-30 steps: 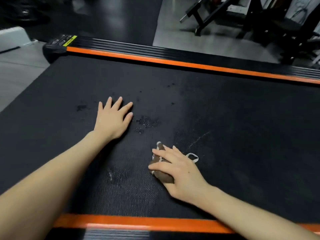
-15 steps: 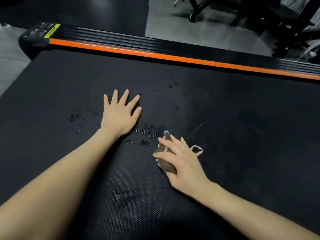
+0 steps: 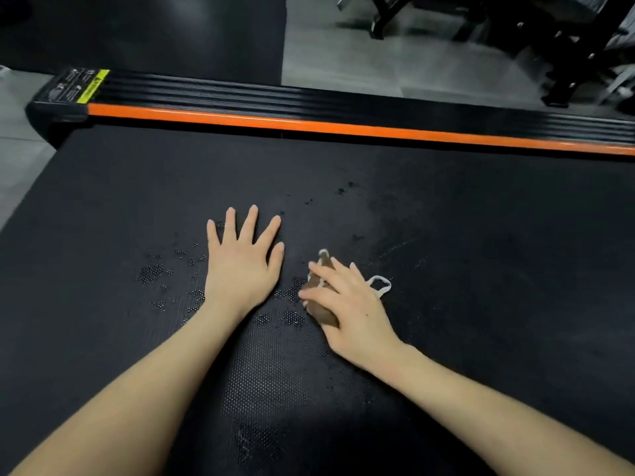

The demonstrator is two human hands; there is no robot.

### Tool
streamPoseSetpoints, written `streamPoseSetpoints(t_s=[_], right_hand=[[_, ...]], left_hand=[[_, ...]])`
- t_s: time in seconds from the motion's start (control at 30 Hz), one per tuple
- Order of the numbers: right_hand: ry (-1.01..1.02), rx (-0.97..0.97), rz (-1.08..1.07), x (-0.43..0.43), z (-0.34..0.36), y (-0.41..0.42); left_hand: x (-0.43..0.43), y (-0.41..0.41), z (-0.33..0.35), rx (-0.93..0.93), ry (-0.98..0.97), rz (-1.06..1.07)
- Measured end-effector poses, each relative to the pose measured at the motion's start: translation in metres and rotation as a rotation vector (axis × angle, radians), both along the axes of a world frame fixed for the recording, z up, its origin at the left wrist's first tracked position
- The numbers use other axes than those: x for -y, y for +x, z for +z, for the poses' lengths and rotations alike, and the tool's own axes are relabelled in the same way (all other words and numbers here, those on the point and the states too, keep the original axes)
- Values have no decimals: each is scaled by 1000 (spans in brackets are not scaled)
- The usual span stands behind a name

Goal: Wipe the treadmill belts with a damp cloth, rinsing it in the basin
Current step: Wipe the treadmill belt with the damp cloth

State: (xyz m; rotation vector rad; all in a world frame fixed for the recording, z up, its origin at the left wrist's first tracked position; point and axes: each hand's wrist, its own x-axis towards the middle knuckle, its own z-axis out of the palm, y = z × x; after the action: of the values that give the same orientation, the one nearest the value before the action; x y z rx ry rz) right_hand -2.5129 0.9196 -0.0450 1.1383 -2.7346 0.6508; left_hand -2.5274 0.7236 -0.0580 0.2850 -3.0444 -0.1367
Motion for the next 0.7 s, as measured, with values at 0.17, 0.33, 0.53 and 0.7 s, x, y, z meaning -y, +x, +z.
streamPoseSetpoints(t_s=[0.17, 0.33, 0.53, 0.7], right_hand=[[80, -25, -109, -23, 5, -89], [-16, 64, -585, 0, 8, -160], [-8, 65, 50, -4, -1, -39], [6, 11, -197, -16, 13, -135]], left_hand=[[1, 0, -1, -15, 18, 1], [0, -1, 0, -22, 27, 9], [1, -1, 0, -24, 32, 2], [2, 0, -2, -18, 30, 5]])
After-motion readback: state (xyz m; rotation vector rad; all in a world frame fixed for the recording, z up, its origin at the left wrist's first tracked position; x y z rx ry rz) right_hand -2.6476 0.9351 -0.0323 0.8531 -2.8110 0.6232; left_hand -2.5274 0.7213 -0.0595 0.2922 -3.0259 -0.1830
